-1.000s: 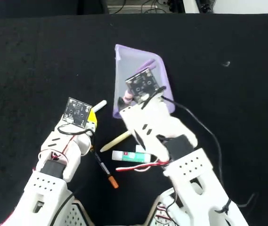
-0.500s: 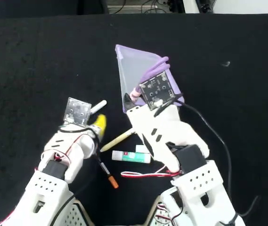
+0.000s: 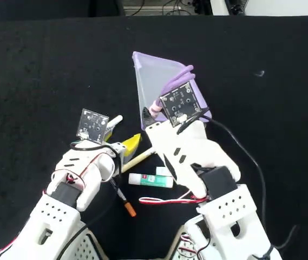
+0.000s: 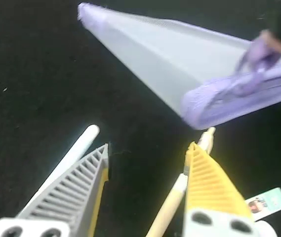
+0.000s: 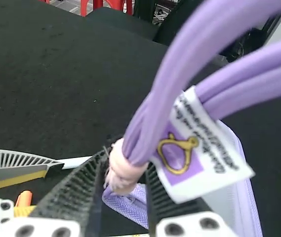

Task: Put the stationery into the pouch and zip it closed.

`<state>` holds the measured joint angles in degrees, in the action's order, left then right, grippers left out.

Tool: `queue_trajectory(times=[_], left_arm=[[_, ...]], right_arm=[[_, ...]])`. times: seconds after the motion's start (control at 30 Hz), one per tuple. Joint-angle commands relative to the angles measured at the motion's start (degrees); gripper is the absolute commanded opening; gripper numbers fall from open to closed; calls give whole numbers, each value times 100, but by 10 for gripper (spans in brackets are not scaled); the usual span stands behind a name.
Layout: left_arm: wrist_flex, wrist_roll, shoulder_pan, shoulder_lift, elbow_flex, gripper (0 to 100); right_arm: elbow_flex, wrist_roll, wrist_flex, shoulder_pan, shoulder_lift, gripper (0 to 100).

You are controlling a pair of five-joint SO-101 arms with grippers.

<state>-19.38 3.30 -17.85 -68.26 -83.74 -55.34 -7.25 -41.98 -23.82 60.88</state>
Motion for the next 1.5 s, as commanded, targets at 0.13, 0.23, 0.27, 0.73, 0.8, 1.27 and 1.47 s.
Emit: queue_trajectory(times=[0.13, 0.23, 0.27, 0.73, 0.8, 1.27, 1.47], left_arm=[[334, 44, -215, 79, 541, 249], [396, 35, -224, 79, 549, 249], [545, 35, -224, 79, 541, 248], [1248, -290, -215, 826, 681, 247], [1459, -290, -215, 1143, 778, 227], [2198, -334, -224, 2365, 1402, 205], [2884, -343, -268, 2998, 1490, 127]], right_arm=[[31, 62, 158, -79, 136, 11], [31, 62, 158, -79, 136, 11], [31, 62, 149, -79, 136, 11], [31, 62, 141, -79, 136, 11], [31, 62, 141, -79, 136, 11], [40, 62, 132, -70, 171, 11], [40, 62, 132, -53, 180, 11]])
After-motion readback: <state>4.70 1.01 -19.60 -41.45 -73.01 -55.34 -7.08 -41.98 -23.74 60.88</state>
